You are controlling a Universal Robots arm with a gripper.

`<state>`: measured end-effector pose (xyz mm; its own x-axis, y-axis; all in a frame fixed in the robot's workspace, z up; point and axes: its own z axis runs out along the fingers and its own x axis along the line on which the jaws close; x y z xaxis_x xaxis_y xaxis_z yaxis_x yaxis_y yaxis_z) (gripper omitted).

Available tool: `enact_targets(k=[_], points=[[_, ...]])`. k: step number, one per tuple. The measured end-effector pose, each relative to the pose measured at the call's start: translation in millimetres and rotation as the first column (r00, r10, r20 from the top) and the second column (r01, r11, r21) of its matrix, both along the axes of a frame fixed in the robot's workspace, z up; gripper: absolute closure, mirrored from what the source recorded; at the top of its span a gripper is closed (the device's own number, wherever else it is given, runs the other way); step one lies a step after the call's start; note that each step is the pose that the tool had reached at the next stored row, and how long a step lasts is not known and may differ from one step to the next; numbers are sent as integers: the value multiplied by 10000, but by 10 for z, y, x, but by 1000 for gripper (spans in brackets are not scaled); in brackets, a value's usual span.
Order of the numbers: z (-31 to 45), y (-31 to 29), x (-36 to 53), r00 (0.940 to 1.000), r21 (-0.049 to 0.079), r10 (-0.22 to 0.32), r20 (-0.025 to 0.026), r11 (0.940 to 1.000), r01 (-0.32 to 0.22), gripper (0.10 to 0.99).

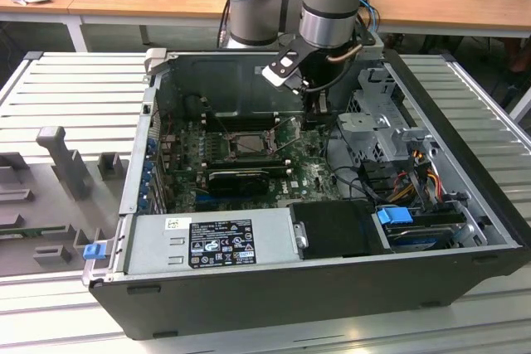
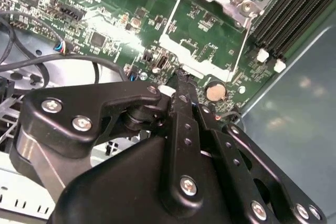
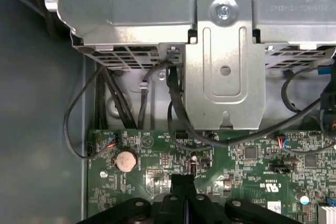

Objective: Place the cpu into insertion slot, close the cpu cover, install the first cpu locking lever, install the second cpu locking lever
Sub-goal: 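Close the cpu cover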

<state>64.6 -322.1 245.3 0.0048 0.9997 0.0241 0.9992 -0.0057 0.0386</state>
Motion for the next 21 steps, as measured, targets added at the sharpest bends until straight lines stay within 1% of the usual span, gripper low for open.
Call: enact_targets(k=[2, 3, 5, 6, 7, 8, 13, 17, 21], points=[[7, -1, 0, 10000, 0, 0, -87, 10000, 0, 980], [14, 0, 0, 9999, 1, -1, -156, 10000, 1, 980], [17, 1, 0, 9997, 6, 0, -241, 10000, 0, 980], [18, 0, 0, 9996, 7, 0, -267, 10000, 0, 980], [19, 0, -6, 9995, 13, -1, -306, 10000, 2, 980], [20, 0, -9, 9995, 14, 2, -319, 10000, -1, 980], [20, -1, -15, 9995, 11, -2, -323, 10000, 3, 980], [20, 0, -72, 9995, 13, 1, -323, 10000, 0, 980], [20, 0, -93, 9995, 14, 1, -322, 10000, 0, 980]])
